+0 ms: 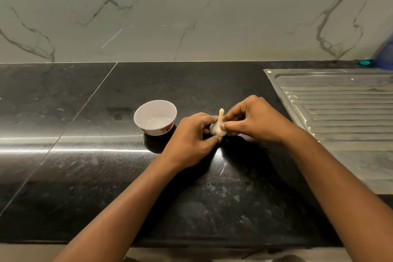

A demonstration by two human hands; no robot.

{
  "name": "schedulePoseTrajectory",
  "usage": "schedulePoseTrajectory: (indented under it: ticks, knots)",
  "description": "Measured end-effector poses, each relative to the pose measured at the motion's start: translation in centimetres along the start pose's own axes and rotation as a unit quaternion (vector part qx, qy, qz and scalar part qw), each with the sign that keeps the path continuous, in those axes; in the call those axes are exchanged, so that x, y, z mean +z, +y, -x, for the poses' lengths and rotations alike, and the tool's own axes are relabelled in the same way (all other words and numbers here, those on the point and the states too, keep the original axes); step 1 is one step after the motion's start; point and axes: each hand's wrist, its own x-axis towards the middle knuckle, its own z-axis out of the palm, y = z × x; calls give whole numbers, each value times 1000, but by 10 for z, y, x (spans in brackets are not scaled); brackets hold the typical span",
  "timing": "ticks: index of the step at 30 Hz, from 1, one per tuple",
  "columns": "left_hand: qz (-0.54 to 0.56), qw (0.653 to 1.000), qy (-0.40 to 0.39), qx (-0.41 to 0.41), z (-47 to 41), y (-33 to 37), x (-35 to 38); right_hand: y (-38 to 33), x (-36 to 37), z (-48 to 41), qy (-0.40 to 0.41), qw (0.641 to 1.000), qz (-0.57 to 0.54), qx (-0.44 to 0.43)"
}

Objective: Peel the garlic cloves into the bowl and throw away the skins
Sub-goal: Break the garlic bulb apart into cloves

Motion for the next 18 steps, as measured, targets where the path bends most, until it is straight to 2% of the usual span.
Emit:
schedulePoseTrajectory:
  ticks: [9,18]
  knots:
    - [-3,1000,8,-3,2,-3,2,7,5,1,16,999,-23,18]
    - [-22,999,32,5,2,-4,4,-2,26,2,125,991,6,48]
